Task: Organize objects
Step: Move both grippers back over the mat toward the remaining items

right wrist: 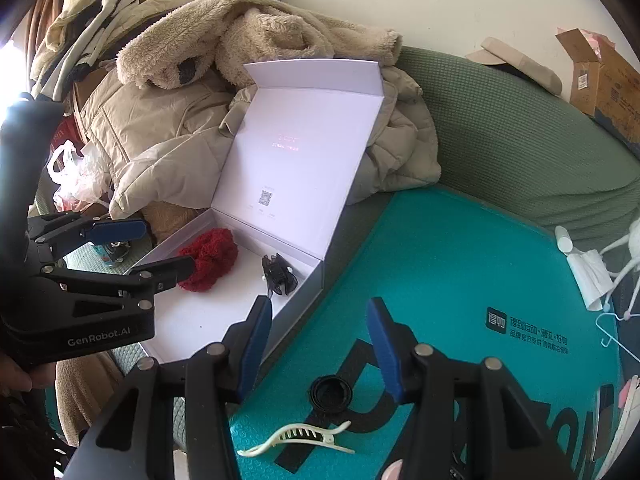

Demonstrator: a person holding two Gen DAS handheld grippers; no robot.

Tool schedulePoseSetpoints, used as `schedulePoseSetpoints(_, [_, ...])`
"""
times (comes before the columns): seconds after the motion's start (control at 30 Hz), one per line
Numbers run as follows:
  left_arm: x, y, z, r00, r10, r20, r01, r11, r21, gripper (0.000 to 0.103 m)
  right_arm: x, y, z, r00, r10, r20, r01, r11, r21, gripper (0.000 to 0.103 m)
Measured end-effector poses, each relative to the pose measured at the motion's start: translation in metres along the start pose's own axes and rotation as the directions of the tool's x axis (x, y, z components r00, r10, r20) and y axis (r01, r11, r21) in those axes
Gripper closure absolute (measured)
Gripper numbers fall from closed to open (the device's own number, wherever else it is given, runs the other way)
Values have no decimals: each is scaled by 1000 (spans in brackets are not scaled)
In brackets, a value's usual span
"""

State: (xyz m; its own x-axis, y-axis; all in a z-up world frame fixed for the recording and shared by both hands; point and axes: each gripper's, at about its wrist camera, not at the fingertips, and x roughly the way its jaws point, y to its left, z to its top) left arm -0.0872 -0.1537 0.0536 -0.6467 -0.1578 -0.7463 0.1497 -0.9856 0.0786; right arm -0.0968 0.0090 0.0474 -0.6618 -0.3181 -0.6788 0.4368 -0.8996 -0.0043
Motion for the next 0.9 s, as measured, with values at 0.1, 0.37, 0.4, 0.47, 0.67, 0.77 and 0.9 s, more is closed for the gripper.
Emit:
schedulePoseSetpoints(0.1, [-3, -13, -3, 1000, -20, 2, 20, 1000, 15, 36, -8, -8, -7, 1000, -17, -3, 17, 1000, 4, 54])
schedulePoseSetpoints(0.37, [-10, -50, -14, 997, -81, 2, 81, 995, 61, 34, -25, -30, -32, 999, -48, -22, 49, 998, 36, 53])
schedulePoseSetpoints(0.4, [-10, -54, -16, 996, -90, 1, 89, 994, 65, 34, -27, -33, -36, 998, -54, -28, 55, 998, 42, 54])
schedulePoseSetpoints(0.47, [-10, -63, -19, 994, -108, -3, 108, 991, 75, 34, -32, -39, -43, 997, -67, -34, 68, 996, 52, 53])
schedulePoseSetpoints(0.67, [-11, -86, -28, 987, -160, -17, 161, 982, 97, 34, -48, -53, -59, 994, -103, -41, 106, 991, 80, 53])
schedulePoseSetpoints(0.77, [-13, -95, -33, 984, -179, -23, 180, 977, 110, 34, -54, -58, -65, 993, -113, -39, 116, 989, 89, 53])
schedulePoseSetpoints(0.9, [-14, -106, -40, 979, -202, -32, 204, 972, 120, 34, -60, -63, -74, 992, -116, -42, 119, 988, 100, 53])
